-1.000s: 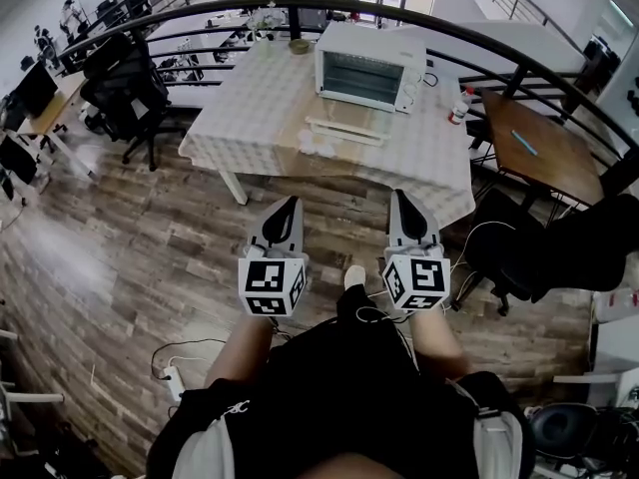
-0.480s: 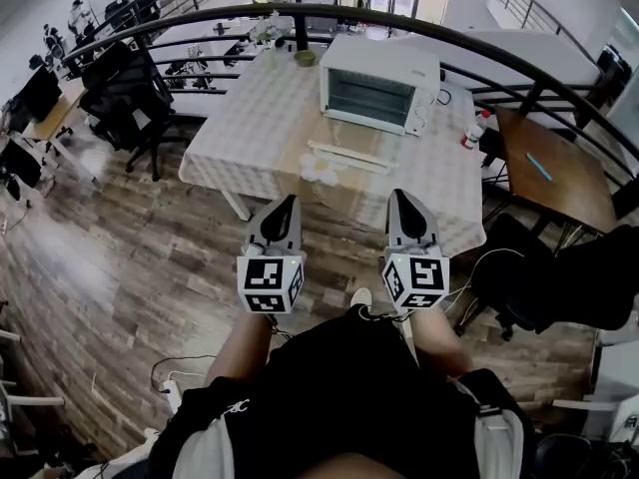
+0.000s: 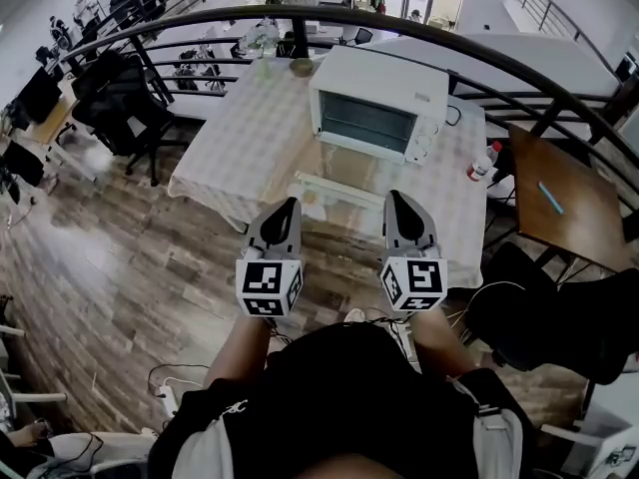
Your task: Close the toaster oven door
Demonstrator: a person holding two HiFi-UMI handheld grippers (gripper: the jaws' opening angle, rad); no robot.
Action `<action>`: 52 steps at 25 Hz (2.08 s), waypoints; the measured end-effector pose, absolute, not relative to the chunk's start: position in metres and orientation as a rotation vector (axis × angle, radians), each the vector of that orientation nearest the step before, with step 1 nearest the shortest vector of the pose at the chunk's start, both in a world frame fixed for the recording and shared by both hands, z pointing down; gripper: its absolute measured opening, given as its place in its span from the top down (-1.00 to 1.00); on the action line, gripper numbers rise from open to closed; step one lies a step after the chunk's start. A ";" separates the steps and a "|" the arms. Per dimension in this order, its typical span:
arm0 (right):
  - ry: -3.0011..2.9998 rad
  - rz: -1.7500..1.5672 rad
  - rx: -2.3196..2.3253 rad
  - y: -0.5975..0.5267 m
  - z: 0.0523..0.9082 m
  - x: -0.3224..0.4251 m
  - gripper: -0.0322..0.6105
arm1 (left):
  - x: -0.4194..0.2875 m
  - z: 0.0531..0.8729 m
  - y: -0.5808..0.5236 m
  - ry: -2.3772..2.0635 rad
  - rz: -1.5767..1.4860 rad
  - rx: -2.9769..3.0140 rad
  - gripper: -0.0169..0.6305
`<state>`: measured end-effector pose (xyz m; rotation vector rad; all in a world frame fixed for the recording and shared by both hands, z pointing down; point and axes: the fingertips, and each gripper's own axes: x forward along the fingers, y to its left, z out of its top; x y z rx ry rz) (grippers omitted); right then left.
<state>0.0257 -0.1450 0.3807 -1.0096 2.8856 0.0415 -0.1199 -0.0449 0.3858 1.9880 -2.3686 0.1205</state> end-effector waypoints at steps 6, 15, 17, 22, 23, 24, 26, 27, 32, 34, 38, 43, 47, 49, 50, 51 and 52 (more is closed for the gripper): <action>2.928 -0.015 -0.974 -0.202 0.394 0.012 0.92 | -0.135 0.395 -0.100 -2.373 0.151 1.928 0.90; 2.987 -0.074 -0.944 -0.240 0.412 -0.017 0.92 | -0.163 0.417 -0.131 -2.355 0.171 1.846 0.90; 2.998 -0.072 -0.946 -0.241 0.415 -0.023 0.92 | -0.173 0.422 -0.134 -2.346 0.167 1.837 0.90; 2.974 -0.071 -0.994 -0.251 0.417 -0.037 0.92 | -0.203 0.441 -0.158 -2.302 0.270 1.868 0.90; 2.969 -0.062 -1.013 -0.252 0.418 -0.038 0.92 | -0.208 0.443 -0.162 -2.296 0.287 1.874 0.90; 2.968 -0.047 -1.034 -0.253 0.418 -0.040 0.92 | -0.213 0.445 -0.166 -2.291 0.290 1.879 0.90; 2.966 -0.026 -1.068 -0.254 0.419 -0.044 0.92 | -0.221 0.450 -0.171 -2.269 0.277 1.890 0.89; 2.965 -0.027 -1.078 -0.253 0.419 -0.047 0.92 | -0.224 0.454 -0.173 -2.249 0.277 1.899 0.85; 2.960 -0.025 -1.130 -0.254 0.421 -0.056 0.92 | -0.248 0.490 -0.181 -2.157 0.342 1.883 0.36; 2.958 -0.031 -1.156 -0.255 0.422 -0.057 0.92 | -0.259 0.509 -0.180 -2.128 0.353 1.843 0.36; 2.955 -0.033 -1.210 -0.257 0.424 -0.055 0.92 | -0.276 0.536 -0.182 -2.107 0.361 1.798 0.36; 2.932 0.055 -1.270 -0.251 0.421 -0.044 0.92 | -0.287 0.579 -0.187 -2.051 0.400 1.756 0.36; 2.910 0.041 -1.358 -0.255 0.426 -0.031 0.92 | -0.287 0.616 -0.194 -1.988 0.444 1.740 0.36; 2.892 0.031 -1.404 -0.257 0.427 -0.024 0.92 | -0.285 0.634 -0.198 -1.951 0.478 1.743 0.36; 2.883 0.024 -1.426 -0.257 0.427 -0.020 0.92 | -0.283 0.643 -0.199 -1.933 0.496 1.742 0.36; 2.874 0.015 -1.448 -0.258 0.428 -0.016 0.92 | -0.282 0.652 -0.200 -1.916 0.513 1.737 0.36; 2.865 0.003 -1.470 -0.258 0.428 -0.012 0.92 | -0.281 0.661 -0.200 -1.903 0.530 1.727 0.36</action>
